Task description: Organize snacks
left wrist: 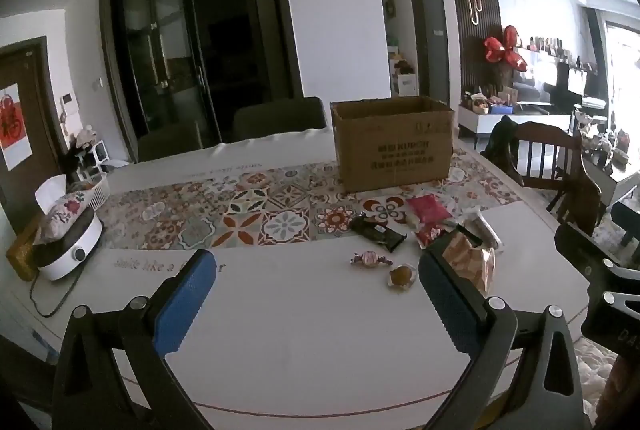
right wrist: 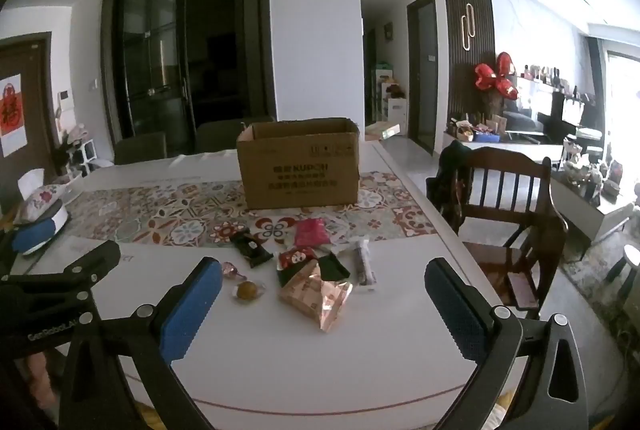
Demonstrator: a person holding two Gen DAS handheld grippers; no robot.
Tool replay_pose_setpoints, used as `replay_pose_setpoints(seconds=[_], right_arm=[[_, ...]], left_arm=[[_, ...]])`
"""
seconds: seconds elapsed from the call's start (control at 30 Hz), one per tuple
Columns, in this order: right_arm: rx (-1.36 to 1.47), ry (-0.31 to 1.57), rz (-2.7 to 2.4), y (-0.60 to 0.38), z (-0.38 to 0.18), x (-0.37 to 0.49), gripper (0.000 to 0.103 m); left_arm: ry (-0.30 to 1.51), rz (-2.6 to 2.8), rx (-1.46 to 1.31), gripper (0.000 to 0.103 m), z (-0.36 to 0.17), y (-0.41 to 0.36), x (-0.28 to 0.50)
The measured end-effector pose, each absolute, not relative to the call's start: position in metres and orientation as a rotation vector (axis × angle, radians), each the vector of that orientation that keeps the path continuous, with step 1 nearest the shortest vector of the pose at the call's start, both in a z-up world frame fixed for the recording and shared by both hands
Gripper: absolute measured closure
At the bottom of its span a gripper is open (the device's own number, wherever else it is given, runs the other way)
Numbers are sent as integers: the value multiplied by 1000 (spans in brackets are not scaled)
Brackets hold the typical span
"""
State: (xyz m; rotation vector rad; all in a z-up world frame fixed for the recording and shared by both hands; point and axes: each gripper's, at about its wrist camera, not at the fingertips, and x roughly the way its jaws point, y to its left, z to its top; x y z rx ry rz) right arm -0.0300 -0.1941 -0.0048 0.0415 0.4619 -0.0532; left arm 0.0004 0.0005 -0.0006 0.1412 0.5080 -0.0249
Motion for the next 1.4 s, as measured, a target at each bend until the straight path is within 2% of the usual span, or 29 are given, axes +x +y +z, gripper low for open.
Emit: replay_pose_setpoints(seconds=[1.4], right_arm=[[49,459,-54,-197,-3,-29,1]], left_arm=[[496,-21,145,0,6,1,0]])
